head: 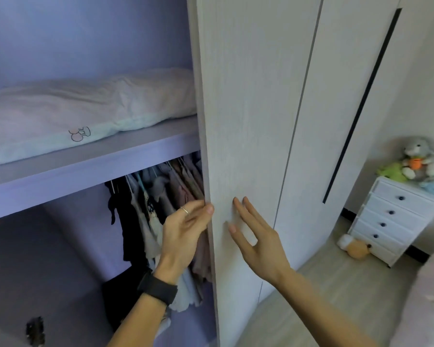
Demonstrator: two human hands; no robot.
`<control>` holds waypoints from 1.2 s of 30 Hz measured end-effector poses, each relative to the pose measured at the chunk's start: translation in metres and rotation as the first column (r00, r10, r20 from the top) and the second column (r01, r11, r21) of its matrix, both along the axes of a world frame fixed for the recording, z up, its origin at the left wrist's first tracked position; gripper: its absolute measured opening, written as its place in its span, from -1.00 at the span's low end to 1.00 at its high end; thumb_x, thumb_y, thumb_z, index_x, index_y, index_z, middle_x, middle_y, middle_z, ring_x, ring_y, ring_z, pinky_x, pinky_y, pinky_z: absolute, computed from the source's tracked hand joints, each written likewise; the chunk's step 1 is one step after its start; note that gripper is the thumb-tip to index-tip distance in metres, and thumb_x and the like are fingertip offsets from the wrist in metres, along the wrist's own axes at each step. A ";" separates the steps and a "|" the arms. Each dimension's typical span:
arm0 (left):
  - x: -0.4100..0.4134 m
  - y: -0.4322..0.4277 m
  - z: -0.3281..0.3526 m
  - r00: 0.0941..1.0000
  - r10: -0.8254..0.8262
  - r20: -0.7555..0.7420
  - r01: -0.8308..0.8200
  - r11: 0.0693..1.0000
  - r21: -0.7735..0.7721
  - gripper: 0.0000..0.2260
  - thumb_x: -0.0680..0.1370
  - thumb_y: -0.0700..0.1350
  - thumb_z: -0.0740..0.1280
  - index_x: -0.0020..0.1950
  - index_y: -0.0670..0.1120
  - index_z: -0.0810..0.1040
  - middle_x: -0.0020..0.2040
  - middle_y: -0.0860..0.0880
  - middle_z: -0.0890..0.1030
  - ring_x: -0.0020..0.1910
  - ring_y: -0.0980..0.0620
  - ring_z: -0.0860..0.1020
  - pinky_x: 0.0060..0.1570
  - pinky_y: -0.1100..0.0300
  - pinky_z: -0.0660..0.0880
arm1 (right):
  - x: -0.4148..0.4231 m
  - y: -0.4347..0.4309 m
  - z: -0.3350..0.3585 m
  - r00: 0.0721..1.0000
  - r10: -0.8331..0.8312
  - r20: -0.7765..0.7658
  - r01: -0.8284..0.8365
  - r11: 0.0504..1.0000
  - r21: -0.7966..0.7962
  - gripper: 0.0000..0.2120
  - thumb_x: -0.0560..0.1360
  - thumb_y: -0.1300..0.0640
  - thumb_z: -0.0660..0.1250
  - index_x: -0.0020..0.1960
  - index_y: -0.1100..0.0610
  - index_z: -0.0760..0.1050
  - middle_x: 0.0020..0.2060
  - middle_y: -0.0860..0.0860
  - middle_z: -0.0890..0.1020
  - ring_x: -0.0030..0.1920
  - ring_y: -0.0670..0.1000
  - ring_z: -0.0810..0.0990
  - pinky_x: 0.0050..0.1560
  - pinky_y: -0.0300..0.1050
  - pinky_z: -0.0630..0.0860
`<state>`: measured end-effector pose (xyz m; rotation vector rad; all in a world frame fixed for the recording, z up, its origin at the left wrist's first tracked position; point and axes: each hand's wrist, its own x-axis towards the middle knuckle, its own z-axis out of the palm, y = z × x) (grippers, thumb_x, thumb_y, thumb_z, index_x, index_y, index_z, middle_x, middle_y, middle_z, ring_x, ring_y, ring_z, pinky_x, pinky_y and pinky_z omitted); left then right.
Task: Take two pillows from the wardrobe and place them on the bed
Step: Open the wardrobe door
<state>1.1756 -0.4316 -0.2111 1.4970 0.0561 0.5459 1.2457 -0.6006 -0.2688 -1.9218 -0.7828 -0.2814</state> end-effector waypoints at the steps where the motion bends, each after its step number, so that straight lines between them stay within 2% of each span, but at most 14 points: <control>1: -0.006 -0.011 -0.003 0.999 -0.047 -0.008 0.046 0.998 -0.041 -0.78 0.52 0.02 0.43 0.12 -0.01 0.70 0.07 -0.03 0.73 0.13 -0.02 0.67 0.04 0.20 0.59 | -0.014 -0.014 -0.005 0.998 0.029 -0.047 -0.028 0.999 0.018 -0.47 0.63 -0.20 0.27 0.55 -0.34 0.20 0.56 -0.28 0.25 0.50 -0.24 0.32 0.40 -0.33 0.36; 3: -0.018 -0.039 -0.010 0.988 -0.157 0.000 0.156 0.983 -0.098 -0.74 0.55 -0.07 0.34 0.21 -0.06 0.68 0.14 -0.08 0.71 0.19 -0.07 0.65 0.05 0.22 0.58 | -0.043 -0.045 -0.022 0.991 0.034 -0.128 -0.035 0.999 0.000 -0.48 0.61 -0.23 0.27 0.53 -0.36 0.21 0.49 -0.38 0.33 0.37 -0.27 0.48 0.33 -0.30 0.46; 9: -0.023 -0.116 -0.010 0.927 -0.372 0.039 0.373 0.928 -0.010 -0.48 0.47 -0.33 0.21 0.18 0.21 0.69 0.24 0.08 0.66 0.29 0.05 0.59 0.16 0.24 0.53 | -0.085 -0.124 -0.040 0.970 -0.121 -0.209 0.136 0.989 0.056 -0.49 0.59 -0.17 0.34 0.50 -0.35 0.30 0.37 -0.41 0.47 0.25 -0.27 0.58 0.25 -0.20 0.56; 13: -0.011 -0.157 -0.009 0.904 -0.426 -0.032 0.425 0.888 0.178 -0.36 0.42 -0.36 0.16 0.26 0.26 0.62 0.30 0.16 0.61 0.31 0.08 0.57 0.28 0.22 0.47 | -0.077 -0.163 -0.038 0.951 -0.229 -0.207 0.257 0.958 0.124 -0.49 0.59 0.01 0.41 0.49 -0.22 0.38 0.31 -0.27 0.58 0.27 -0.15 0.60 0.29 -0.13 0.54; 15: -0.001 -0.178 -0.010 0.918 -0.390 -0.066 0.383 0.835 0.396 -0.34 0.43 -0.31 0.18 0.36 0.31 0.51 0.30 0.25 0.59 0.14 0.12 0.62 0.27 0.22 0.45 | -0.069 -0.185 -0.039 0.934 -0.251 -0.255 0.295 0.944 0.151 -0.51 0.60 0.05 0.40 0.47 -0.23 0.40 0.28 -0.22 0.61 0.19 -0.13 0.65 0.23 -0.11 0.58; 16: 0.005 -0.187 -0.009 0.933 -0.355 -0.053 0.327 0.781 0.533 -0.32 0.44 -0.28 0.20 0.41 0.35 0.44 0.29 0.31 0.56 -0.02 0.17 0.58 0.19 0.28 0.46 | -0.065 -0.195 -0.040 0.927 -0.273 -0.256 0.316 0.938 0.144 -0.52 0.60 0.05 0.39 0.46 -0.25 0.40 0.24 -0.23 0.64 0.13 -0.18 0.67 0.16 -0.17 0.59; 17: 0.012 -0.198 -0.009 0.945 -0.327 -0.013 0.251 0.699 0.670 -0.30 0.45 -0.26 0.21 0.47 0.37 0.35 0.34 0.34 0.51 0.00 0.15 0.57 0.15 0.34 0.48 | -0.060 -0.208 -0.041 0.922 -0.304 -0.240 0.341 0.931 0.131 -0.53 0.61 0.05 0.38 0.45 -0.28 0.40 0.15 -0.24 0.67 0.01 -0.25 0.67 0.07 -0.28 0.58; 18: 0.020 -0.209 -0.009 0.949 -0.313 0.033 0.168 0.591 0.789 -0.26 0.46 -0.26 0.23 0.52 0.35 0.25 0.44 0.31 0.42 0.19 0.20 0.54 0.19 0.32 0.49 | -0.055 -0.220 -0.042 0.913 -0.342 -0.221 0.373 0.921 0.114 -0.53 0.61 0.04 0.38 0.43 -0.32 0.40 0.05 -0.26 0.70 -0.13 -0.31 0.65 -0.04 -0.40 0.53; 20: 0.041 -0.230 -0.017 0.948 -0.309 0.075 0.052 0.383 0.922 -0.17 0.47 -0.27 0.26 0.60 0.31 0.03 0.60 0.17 0.20 0.49 0.05 0.33 0.34 0.15 0.44 | -0.043 -0.245 -0.039 0.890 -0.388 -0.239 0.420 0.902 0.099 -0.55 0.61 0.02 0.38 0.37 -0.41 0.40 -0.06 -0.30 0.72 -0.27 -0.33 0.63 -0.19 -0.50 0.46; 23: 0.075 -0.259 -0.036 0.962 -0.272 0.018 0.036 0.192 0.981 -0.07 0.48 -0.28 0.30 0.61 0.26 -0.18 0.66 0.09 -0.14 0.62 -0.19 0.03 0.49 -0.17 0.23 | -0.022 -0.277 -0.030 0.867 -0.405 -0.291 0.445 0.891 0.085 -0.59 0.62 0.00 0.36 0.30 -0.47 0.40 0.00 -0.41 0.67 -0.10 -0.32 0.68 -0.15 -0.50 0.49; 25: 0.095 -0.279 -0.048 0.972 -0.236 -0.006 0.035 0.119 0.992 0.00 0.46 -0.28 0.36 0.60 0.22 -0.26 0.63 0.07 -0.31 0.62 -0.25 -0.06 0.51 -0.29 0.11 | -0.008 -0.296 -0.022 0.853 -0.423 -0.306 0.464 0.883 0.074 -0.61 0.61 -0.03 0.36 0.25 -0.50 0.40 0.01 -0.46 0.64 -0.03 -0.33 0.67 -0.12 -0.52 0.48; 28: 0.116 -0.304 -0.059 0.981 -0.195 0.002 0.020 0.112 0.993 0.11 0.40 -0.27 0.47 0.61 0.17 -0.30 0.61 0.01 -0.38 0.60 -0.29 -0.05 0.48 -0.31 0.15 | 0.011 -0.314 -0.019 0.841 -0.435 -0.321 0.479 0.875 0.070 -0.62 0.60 -0.06 0.36 0.18 -0.55 0.38 0.00 -0.37 0.64 0.00 -0.39 0.63 -0.09 -0.44 0.54; 31: 0.126 -0.323 -0.068 0.988 -0.150 0.031 -0.009 0.144 0.990 0.14 0.38 -0.22 0.52 0.62 0.12 -0.29 0.62 -0.05 -0.36 0.59 -0.28 -0.09 0.44 -0.32 0.22 | 0.023 -0.320 -0.024 0.824 -0.452 -0.342 0.500 0.864 0.060 -0.68 0.61 -0.10 0.33 0.25 -0.45 0.37 0.08 -0.26 0.62 0.00 -0.39 0.62 0.01 -0.24 0.63; 36: 0.128 -0.324 -0.068 0.985 -0.169 0.038 -0.008 0.180 0.984 0.07 0.43 -0.22 0.46 0.61 0.16 -0.28 0.63 -0.02 -0.33 0.61 -0.25 -0.05 0.47 -0.28 0.21 | 0.015 -0.319 -0.031 0.823 -0.481 -0.303 0.520 0.852 0.058 -0.64 0.61 -0.15 0.29 0.38 -0.35 0.35 0.07 -0.42 0.61 0.15 -0.34 0.59 0.09 -0.34 0.54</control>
